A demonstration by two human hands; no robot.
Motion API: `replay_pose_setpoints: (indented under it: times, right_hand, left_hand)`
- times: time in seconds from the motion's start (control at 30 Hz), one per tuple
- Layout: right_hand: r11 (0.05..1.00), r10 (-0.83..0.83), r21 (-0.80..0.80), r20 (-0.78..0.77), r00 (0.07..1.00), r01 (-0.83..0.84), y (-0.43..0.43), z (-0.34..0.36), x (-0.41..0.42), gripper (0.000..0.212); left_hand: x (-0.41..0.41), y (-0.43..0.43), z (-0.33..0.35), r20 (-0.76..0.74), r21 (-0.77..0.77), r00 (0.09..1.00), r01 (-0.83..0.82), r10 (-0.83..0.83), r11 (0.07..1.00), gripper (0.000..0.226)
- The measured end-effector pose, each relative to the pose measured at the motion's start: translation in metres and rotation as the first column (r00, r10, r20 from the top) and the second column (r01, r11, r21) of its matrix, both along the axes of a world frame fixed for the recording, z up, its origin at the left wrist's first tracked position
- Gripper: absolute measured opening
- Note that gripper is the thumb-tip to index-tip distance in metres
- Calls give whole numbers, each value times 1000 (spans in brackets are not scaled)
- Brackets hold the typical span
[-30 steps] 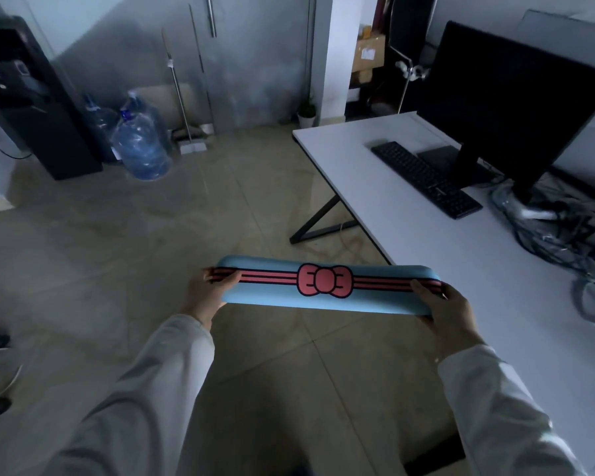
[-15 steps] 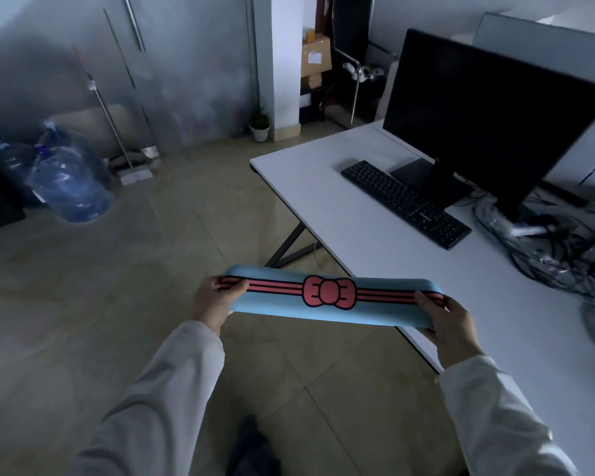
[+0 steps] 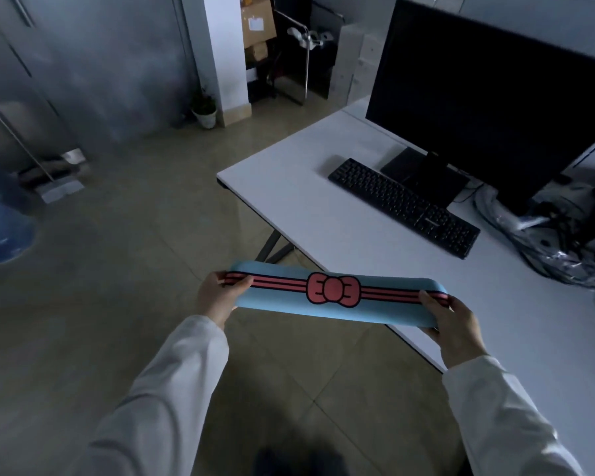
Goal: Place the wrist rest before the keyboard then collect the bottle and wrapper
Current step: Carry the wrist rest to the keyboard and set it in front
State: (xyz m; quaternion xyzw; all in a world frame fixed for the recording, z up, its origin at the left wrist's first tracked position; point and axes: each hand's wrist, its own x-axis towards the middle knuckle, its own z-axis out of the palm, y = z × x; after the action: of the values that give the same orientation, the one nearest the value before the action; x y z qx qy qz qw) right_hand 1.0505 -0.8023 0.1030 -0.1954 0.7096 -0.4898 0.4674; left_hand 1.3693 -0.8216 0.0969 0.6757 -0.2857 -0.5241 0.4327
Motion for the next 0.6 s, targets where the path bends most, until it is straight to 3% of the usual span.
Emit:
replay_pose_setpoints:
  times: [0.17, 0.27, 0.3, 0.43, 0.6]
  right_hand:
    - [997, -74, 36, -19, 997, 75, -29, -10, 1, 34]
    - [992, -115, 48, 2, 993, 115, -52, -16, -3, 36]
    - [991, -124, 53, 17, 992, 123, -59, -18, -5, 33]
    - [984, -162, 92, 67, 985, 155, -93, -23, -12, 19]
    - [968, -202, 158, 25, 979, 195, -122, -37, -29, 14]
  left_hand:
    - [-3, -48, -19, 3, 31, 999, 41, -41, 999, 36]
    - [-9, -77, -19, 5, 38, 998, 67, -67, 997, 15]
    - [-11, -88, -19, 10, 32, 997, 77, -77, 997, 17]
    - [-12, -144, -38, 91, 21, 987, 128, -129, 992, 77]
    - [-36, -204, -33, 182, 41, 961, 205, -209, 978, 61]
